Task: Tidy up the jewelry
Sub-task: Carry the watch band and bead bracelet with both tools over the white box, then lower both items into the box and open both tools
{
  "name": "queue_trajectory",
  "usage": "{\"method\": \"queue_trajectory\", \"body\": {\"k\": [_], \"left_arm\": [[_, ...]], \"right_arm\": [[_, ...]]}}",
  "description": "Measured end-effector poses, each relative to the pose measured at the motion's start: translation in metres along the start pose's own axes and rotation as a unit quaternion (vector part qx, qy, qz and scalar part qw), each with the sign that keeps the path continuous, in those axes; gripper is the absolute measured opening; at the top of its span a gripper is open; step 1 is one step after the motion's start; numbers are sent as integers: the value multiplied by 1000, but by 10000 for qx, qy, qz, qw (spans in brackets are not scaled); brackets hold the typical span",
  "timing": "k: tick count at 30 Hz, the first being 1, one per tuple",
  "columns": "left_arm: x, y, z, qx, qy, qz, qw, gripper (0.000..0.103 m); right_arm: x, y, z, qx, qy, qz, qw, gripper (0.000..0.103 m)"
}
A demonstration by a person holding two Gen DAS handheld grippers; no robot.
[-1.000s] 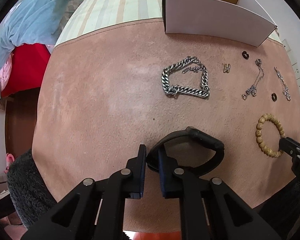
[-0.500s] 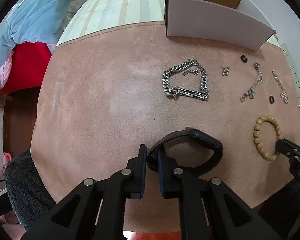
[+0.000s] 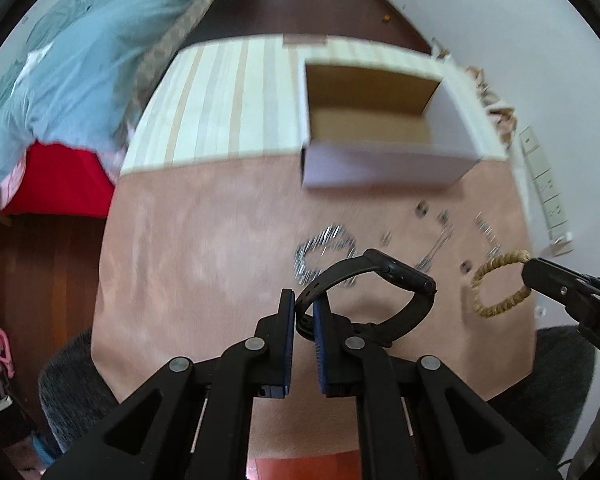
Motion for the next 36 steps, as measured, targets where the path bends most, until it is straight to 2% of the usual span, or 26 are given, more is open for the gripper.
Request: {"method": "queue_trajectory", "body": {"k": [6, 12, 19, 21, 25, 26, 27, 28, 29, 30, 31, 33, 34, 36], "left_arm": [[8, -15, 57, 290, 117, -84, 9995, 6], [4, -1, 113, 409, 324, 4, 9986, 7], [3, 46, 143, -33, 407, -23, 9992, 8], [0, 60, 150, -197, 257, -55, 9995, 13], [1, 70, 163, -265, 26, -235, 9994, 18], [1, 70, 165, -261, -8, -211, 9994, 23], [0, 70, 168, -248, -3, -136, 9996, 44], [-1, 67, 171, -212, -24, -73, 9997, 73], [-2, 64, 173, -152, -68, -70, 9998, 84], [-3, 60, 174, -72, -99, -110, 9999, 89], [-6, 58, 175, -48, -112, -76, 9999, 89], [-11, 54, 176, -27, -175, 3, 9998, 90], [-15, 53, 174, -37, -206, 70, 9998, 95], [-22, 48, 170, 65, -241, 222, 9994, 100]], "right_arm": [[-24, -36, 59, 435, -190, 284, 9985, 9], [-44, -27, 118, 585, -493, 115, 9970, 9], [-42, 22, 158, 315, -533, -119, 9980, 9], [-41, 35, 165, 177, -491, -53, 9986, 9], [-35, 56, 174, -167, -314, 162, 9992, 10], [-33, 62, 175, -283, -270, 189, 9991, 11], [-31, 64, 175, -319, -230, 213, 9990, 12], [-27, 65, 175, -311, -194, 155, 9992, 21], [-24, 65, 174, -304, -184, 106, 9993, 34], [-22, 65, 173, -294, -161, 137, 9993, 41], [-18, 64, 172, -277, -128, 108, 9995, 53], [-12, 60, 170, -215, -137, 5, 9997, 56], [-9, 58, 168, -159, -149, -135, 9997, 56], [-5, 56, 163, -81, -248, -349, 9991, 65]]}}
Point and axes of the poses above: each gripper's, at about its wrist camera, not at the fingertips, and y roughly the way its jaws point, x to its right, z to its top, the point moved 7 cm from there along y, roughly the way its jaws point, and after that the axes turned 4 degrees about y, right-handed, at the moved point
